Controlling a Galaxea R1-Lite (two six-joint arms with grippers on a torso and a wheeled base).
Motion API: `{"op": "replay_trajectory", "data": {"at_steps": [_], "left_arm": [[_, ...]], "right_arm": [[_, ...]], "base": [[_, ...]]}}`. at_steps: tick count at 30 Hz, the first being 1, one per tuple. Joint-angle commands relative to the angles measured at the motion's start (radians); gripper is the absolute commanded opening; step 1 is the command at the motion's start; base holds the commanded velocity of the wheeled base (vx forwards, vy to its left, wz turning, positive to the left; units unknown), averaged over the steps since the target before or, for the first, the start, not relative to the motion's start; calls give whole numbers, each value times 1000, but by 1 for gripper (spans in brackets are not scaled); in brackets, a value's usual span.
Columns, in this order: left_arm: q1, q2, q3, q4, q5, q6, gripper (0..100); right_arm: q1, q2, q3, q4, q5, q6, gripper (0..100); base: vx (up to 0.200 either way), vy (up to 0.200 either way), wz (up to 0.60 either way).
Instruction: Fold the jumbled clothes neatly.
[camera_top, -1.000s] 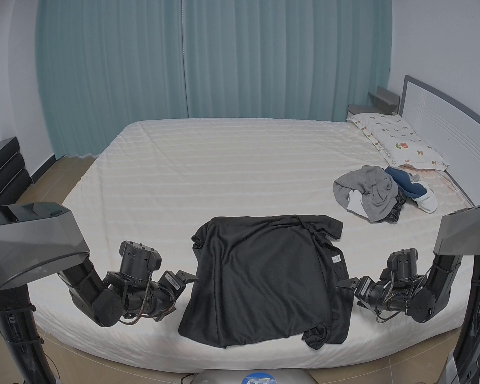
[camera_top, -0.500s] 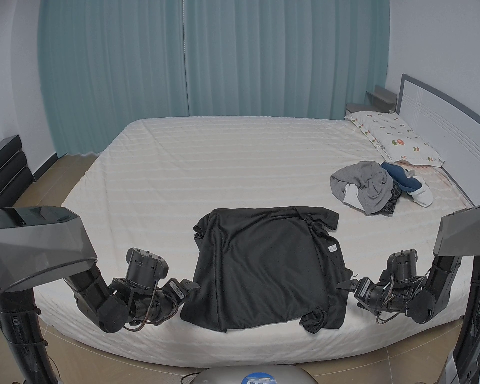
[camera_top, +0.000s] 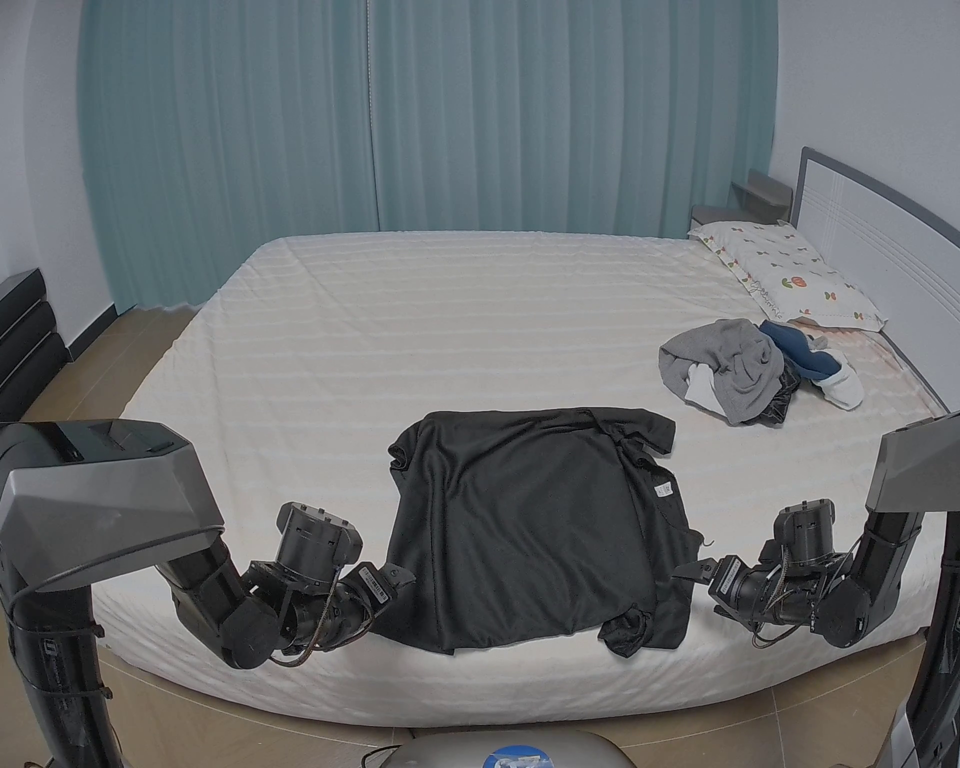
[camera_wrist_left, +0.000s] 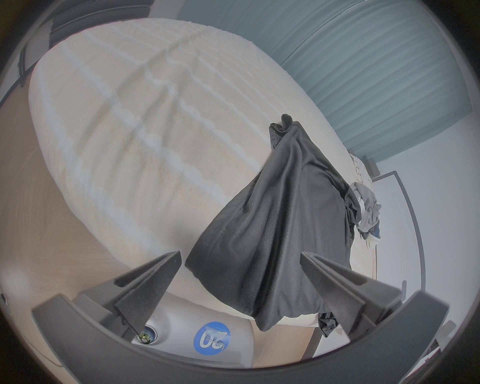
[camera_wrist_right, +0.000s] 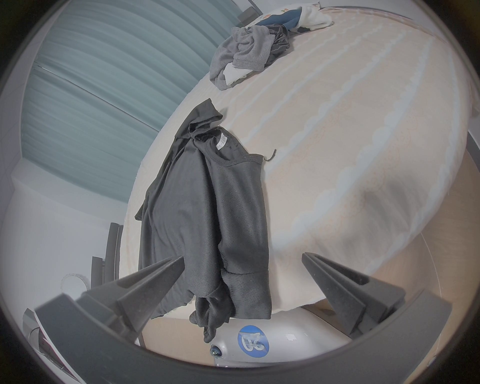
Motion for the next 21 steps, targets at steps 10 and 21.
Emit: {"op": "replay_trajectory", "data": {"at_steps": [10, 21], "left_arm": [[-18, 64, -23, -1, 50, 52, 100], [-40, 92, -45, -1, 92, 83, 100]], "right_arm": [[4, 2, -2, -1, 0, 0, 100], [4, 2, -2, -1, 0, 0, 100]], "base": [[0, 0, 0], [0, 0, 0]]}}
